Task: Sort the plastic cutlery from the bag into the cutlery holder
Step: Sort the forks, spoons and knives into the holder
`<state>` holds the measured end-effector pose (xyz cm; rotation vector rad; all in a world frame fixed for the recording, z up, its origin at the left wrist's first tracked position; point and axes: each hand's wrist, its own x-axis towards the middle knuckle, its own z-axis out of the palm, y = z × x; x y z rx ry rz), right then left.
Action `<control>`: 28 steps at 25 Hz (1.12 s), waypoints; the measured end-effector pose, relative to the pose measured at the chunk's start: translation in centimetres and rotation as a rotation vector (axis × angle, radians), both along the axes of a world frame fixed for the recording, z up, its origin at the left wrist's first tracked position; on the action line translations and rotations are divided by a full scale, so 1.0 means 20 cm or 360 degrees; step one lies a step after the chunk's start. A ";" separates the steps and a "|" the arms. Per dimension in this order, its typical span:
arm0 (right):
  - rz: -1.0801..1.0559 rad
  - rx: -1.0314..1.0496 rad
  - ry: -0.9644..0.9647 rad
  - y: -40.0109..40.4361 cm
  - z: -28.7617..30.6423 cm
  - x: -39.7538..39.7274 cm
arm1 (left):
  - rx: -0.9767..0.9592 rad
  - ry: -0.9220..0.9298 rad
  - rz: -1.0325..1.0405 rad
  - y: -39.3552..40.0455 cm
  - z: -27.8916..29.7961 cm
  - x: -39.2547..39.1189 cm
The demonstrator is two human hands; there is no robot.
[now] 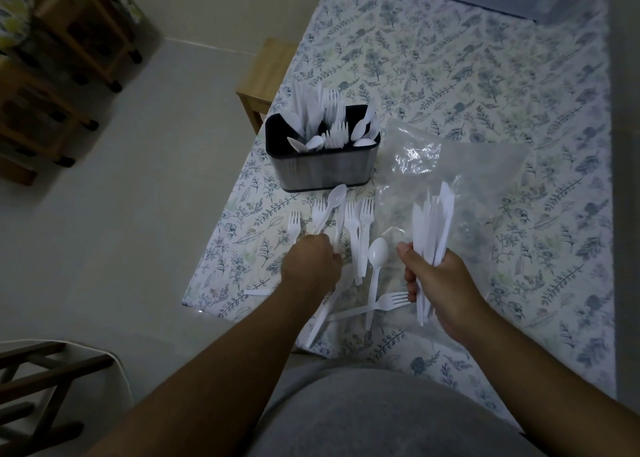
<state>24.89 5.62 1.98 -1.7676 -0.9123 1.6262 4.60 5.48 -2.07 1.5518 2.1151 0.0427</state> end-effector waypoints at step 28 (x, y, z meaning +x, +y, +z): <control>0.0236 -0.0131 -0.0237 0.00 -0.09 0.05 | 0.0067 -0.0114 -0.0455 -0.36 -0.08 0.02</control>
